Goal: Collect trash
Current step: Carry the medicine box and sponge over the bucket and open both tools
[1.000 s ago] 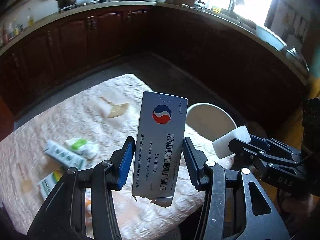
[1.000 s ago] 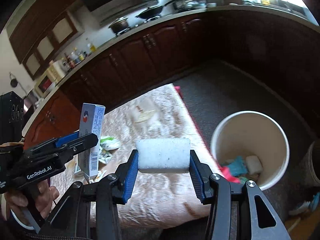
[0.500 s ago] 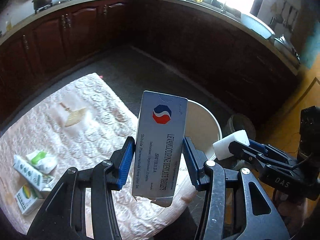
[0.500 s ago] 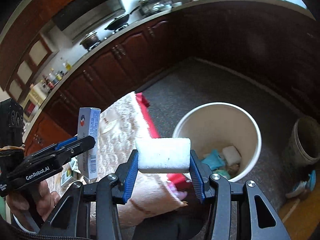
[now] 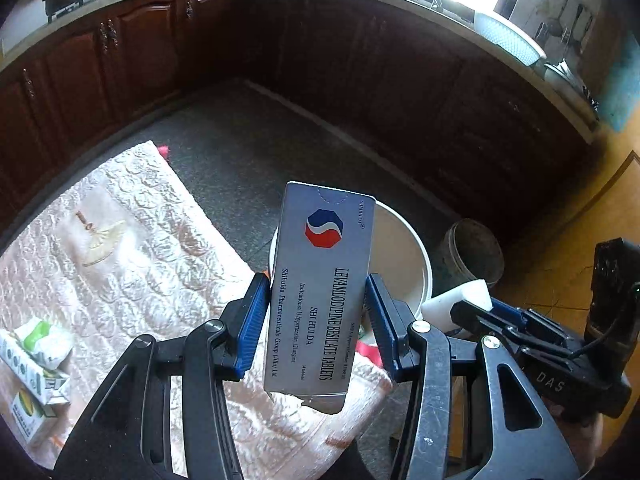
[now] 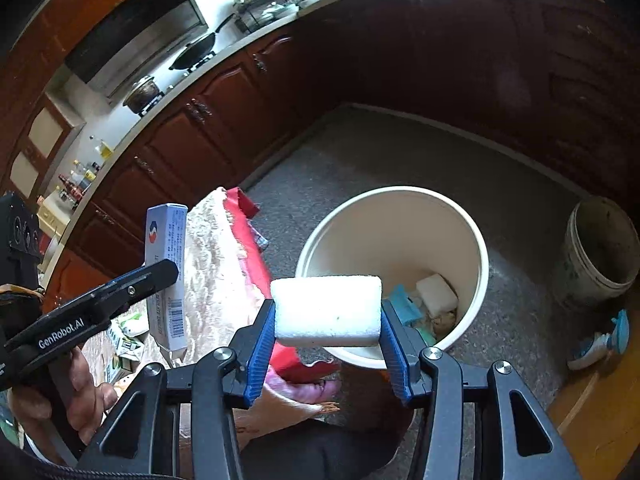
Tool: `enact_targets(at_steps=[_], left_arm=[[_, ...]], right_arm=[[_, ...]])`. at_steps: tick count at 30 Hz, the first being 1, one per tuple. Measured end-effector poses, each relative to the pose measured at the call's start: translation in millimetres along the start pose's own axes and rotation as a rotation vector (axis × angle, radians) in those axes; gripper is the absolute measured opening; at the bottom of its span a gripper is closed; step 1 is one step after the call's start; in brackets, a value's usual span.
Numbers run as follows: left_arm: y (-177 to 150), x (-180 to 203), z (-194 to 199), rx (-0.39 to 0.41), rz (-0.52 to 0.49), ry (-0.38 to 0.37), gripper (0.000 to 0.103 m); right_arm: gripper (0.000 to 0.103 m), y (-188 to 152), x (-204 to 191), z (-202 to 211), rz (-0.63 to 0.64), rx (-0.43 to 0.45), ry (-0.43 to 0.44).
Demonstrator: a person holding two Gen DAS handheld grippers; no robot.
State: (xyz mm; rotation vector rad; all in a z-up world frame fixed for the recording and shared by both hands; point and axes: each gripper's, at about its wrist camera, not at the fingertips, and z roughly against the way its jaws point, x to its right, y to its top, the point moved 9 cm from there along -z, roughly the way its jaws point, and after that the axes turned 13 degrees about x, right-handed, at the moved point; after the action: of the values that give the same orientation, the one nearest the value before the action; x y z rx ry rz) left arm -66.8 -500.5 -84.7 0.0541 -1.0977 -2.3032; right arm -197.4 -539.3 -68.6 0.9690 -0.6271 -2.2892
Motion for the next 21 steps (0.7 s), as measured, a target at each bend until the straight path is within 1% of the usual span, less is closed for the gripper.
enact_targets(at_steps=[10,18,21], left_arm=[[0.8,5.2,-24.5,-0.016,0.013,-0.005,0.047],[-4.7,3.3,-33.5,-0.027,0.021,-0.014,0.047],[-6.7,5.1,-37.3,-0.036,0.023,-0.014,0.048]], right_arm=[[0.05,-5.1,17.4,-15.6,-0.024,-0.028,-0.038],[0.051,-15.3,25.3,-27.6,-0.032,-0.05,-0.055],[0.054,-16.4,27.0,-30.1,-0.037,-0.054,-0.061]])
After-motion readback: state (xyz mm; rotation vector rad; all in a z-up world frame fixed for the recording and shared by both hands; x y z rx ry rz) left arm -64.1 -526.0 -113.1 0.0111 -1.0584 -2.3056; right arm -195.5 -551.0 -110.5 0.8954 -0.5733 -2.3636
